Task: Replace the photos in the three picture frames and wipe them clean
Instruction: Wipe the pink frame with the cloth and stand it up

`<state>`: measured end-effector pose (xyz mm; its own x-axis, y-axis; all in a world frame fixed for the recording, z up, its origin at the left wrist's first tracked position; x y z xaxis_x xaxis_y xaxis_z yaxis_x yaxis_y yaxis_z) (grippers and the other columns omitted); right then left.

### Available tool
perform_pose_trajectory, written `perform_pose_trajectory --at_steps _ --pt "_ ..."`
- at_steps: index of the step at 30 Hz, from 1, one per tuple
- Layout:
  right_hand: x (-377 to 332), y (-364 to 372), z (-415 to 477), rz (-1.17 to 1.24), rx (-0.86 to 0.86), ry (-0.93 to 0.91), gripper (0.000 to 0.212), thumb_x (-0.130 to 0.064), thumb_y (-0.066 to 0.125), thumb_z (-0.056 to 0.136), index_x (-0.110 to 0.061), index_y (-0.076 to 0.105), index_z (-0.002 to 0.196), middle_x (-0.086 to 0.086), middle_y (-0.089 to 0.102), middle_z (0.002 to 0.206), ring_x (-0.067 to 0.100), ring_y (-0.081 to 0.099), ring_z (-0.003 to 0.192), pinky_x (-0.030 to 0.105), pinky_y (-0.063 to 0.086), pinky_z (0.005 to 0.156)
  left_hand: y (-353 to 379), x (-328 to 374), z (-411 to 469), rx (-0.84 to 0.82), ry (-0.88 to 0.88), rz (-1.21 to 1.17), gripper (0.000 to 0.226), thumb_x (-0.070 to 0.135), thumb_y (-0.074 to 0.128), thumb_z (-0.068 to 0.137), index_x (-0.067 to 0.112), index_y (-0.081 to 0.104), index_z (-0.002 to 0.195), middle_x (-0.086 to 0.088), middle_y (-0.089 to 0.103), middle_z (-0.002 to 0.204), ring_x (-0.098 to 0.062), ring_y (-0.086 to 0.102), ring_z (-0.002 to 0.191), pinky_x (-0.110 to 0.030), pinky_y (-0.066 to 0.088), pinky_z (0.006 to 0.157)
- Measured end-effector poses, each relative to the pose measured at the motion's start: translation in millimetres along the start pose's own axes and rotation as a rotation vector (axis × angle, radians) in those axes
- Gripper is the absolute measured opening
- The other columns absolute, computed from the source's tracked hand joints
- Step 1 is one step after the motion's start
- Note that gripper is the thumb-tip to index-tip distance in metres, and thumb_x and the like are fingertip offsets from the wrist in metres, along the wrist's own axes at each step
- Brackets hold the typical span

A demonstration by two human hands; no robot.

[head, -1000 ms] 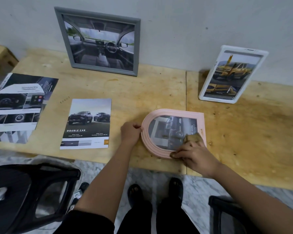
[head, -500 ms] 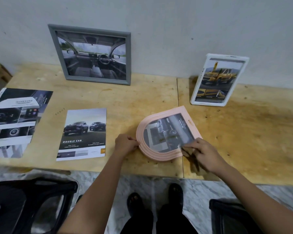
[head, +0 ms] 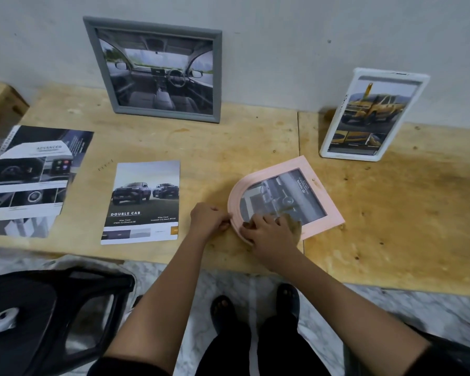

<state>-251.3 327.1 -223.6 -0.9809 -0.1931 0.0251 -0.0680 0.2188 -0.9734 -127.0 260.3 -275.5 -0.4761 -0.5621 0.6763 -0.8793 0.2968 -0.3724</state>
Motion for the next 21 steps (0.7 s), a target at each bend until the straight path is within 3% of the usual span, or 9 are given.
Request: perform_pose_trajectory --at_steps 3,7,10,13,17,21 --pt "8 5 -14 -0.031 -0.023 -0.033 0.021 -0.04 0.055 0.059 -0.037 0.07 0.074 -0.004 0.062 0.075 0.02 0.061 0.067 0.036 0.047 0.058 0 0 -1 0.02 0.011 0.022 0.027 0.015 0.074 0.077 0.008 0.059 0.056 -0.004 0.061 0.054 -0.002 0.056 0.035 -0.014 0.047 0.046" --pt "42 6 -39 0.04 0.05 0.02 0.027 -0.031 0.047 0.064 -0.038 0.072 0.072 -0.005 0.062 0.074 0.02 0.061 0.065 0.036 0.04 0.061 0 -5 -1 0.032 -0.003 -0.017 0.019 0.013 0.075 0.077 -0.004 0.068 0.072 -0.008 0.066 0.061 -0.008 0.062 0.044 -0.029 0.059 0.067" --pt "79 6 -54 0.147 -0.002 0.138 0.029 -0.022 0.067 0.072 -0.04 0.071 0.093 -0.005 0.061 0.091 0.021 0.061 0.09 0.035 0.031 0.071 2 -4 -1 0.025 0.003 -0.016 0.019 0.016 0.074 0.078 -0.003 0.07 0.079 -0.005 0.066 0.061 -0.007 0.061 0.044 -0.024 0.056 0.063" --pt "102 10 -59 0.348 -0.094 0.277 0.037 -0.025 0.041 0.087 -0.034 0.064 0.116 -0.002 0.057 0.109 0.021 0.049 0.112 0.035 0.032 0.083 4 -2 -1 0.012 -0.007 -0.016 0.015 0.014 0.073 0.08 0.0 0.068 0.081 -0.005 0.066 0.064 -0.012 0.062 0.052 -0.023 0.055 0.063" --pt "67 -23 -36 0.522 0.197 0.248 0.036 -0.029 0.035 0.078 -0.025 0.066 0.095 -0.002 0.061 0.091 0.023 0.058 0.088 0.04 0.047 0.071 7 1 2 -0.006 -0.006 0.034 0.011 0.012 0.072 0.08 0.005 0.064 0.077 -0.006 0.065 0.068 -0.013 0.062 0.055 -0.021 0.053 0.058" --pt "13 -13 -10 0.307 0.252 0.216 0.022 -0.031 0.052 0.083 -0.023 0.063 0.1 -0.001 0.065 0.095 0.022 0.06 0.085 0.036 0.04 0.071 9 13 0 0.052 0.094 0.204 0.008 0.017 0.068 0.081 0.013 0.061 0.084 -0.003 0.061 0.082 -0.018 0.056 0.073 -0.025 0.043 0.066"
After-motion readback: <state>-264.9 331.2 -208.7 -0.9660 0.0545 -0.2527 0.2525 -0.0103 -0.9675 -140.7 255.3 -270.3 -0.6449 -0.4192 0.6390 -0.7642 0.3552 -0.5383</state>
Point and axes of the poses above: each hand's wrist, its own z-axis towards the middle knuckle, its own y-axis out of the palm, x = y × z, the point moved 10 cm from there along z, towards the middle knuckle
